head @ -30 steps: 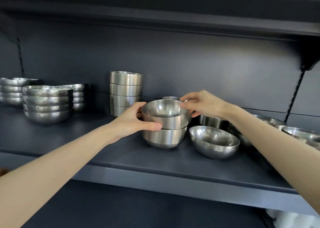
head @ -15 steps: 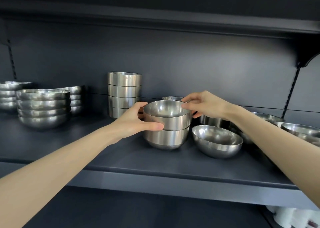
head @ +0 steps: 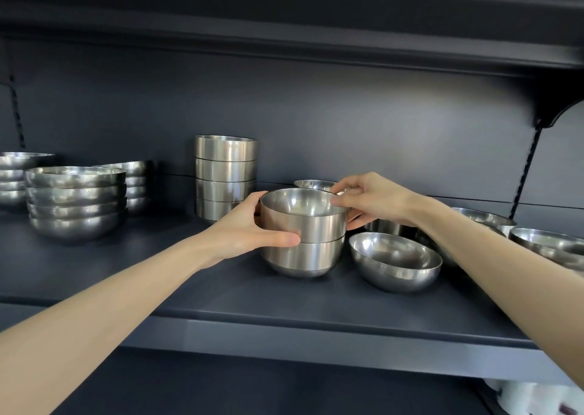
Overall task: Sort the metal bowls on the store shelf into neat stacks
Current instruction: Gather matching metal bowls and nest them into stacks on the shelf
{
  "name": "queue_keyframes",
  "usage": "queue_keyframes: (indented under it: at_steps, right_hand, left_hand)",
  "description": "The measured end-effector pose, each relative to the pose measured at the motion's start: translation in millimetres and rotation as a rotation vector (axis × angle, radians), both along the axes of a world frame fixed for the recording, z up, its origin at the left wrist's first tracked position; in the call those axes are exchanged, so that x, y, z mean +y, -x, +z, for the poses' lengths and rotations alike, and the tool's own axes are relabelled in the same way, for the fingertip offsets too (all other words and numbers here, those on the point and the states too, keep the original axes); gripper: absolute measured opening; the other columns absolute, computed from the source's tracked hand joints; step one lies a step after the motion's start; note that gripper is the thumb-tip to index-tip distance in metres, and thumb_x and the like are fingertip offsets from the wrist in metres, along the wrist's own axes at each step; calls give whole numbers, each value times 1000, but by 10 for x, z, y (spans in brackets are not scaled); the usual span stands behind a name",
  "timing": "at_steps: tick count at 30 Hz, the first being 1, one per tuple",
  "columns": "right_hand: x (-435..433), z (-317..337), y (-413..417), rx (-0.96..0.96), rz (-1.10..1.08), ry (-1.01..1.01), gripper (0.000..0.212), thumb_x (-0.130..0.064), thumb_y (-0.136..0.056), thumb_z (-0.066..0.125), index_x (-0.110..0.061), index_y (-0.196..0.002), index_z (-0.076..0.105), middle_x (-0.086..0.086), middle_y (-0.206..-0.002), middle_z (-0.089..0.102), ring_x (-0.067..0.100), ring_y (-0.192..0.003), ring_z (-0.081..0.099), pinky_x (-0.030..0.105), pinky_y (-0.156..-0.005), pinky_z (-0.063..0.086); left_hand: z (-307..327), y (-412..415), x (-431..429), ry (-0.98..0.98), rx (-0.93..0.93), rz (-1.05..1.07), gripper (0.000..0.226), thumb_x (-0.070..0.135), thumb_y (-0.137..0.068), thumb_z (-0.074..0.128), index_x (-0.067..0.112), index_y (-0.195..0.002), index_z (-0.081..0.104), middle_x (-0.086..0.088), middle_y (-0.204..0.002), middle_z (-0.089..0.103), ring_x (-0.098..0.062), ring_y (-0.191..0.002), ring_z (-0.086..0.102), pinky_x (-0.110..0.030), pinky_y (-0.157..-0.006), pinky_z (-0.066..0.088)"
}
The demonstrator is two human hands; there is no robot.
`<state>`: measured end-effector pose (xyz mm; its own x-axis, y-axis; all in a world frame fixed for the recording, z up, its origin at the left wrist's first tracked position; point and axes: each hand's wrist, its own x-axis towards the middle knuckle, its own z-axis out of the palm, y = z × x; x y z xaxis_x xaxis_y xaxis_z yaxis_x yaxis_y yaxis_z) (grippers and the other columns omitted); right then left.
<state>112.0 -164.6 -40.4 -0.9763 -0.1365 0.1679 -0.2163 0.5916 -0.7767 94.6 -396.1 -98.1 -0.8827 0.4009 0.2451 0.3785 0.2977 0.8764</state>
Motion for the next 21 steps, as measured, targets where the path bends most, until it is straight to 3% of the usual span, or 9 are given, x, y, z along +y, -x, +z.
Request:
queue_keyframes:
  at_steps: [2, 5, 14, 21]
  right_hand:
    - [0, -2, -1, -21, -7, -16, 20, -17, -93, 60, -9, -111, 58, 6, -88, 68, 31, -78, 68, 34, -73, 61]
    - [-3, -7, -6, -28, -13, -16, 21, -17, -93, 61, -8, -112, 58, 11, -94, 68, 33, -81, 68, 36, -75, 60]
    - [-21, 98, 2, 38, -7, -17, 25, -10, -91, 61, -4, -115, 58, 7, -86, 69, 25, -69, 68, 30, -67, 61]
    - [-28, 421, -6, 174, -15, 26, 28, -9, -90, 62, -5, -117, 57, 11, -90, 67, 24, -70, 66, 33, -69, 61]
  left_hand:
    - [-10, 16, -11, 8, 2, -10, 105, 42, -44, 89, 30, -135, 38, 16, -122, 58, -3, -114, 57, -24, -97, 46]
    - [-2, 19, -19, 6, 15, -9, 104, 45, -40, 87, 32, -132, 41, 17, -121, 60, -3, -113, 58, -26, -99, 46]
    - [95, -7, -4, -2, 138, 44, 79, 24, -59, 90, 31, -126, 47, 17, -115, 63, 0, -106, 60, -17, -87, 48]
    - [454, 60, -24, -31, 259, 47, 106, 43, -37, 93, 26, -131, 47, 16, -114, 66, -1, -103, 64, -23, -90, 51]
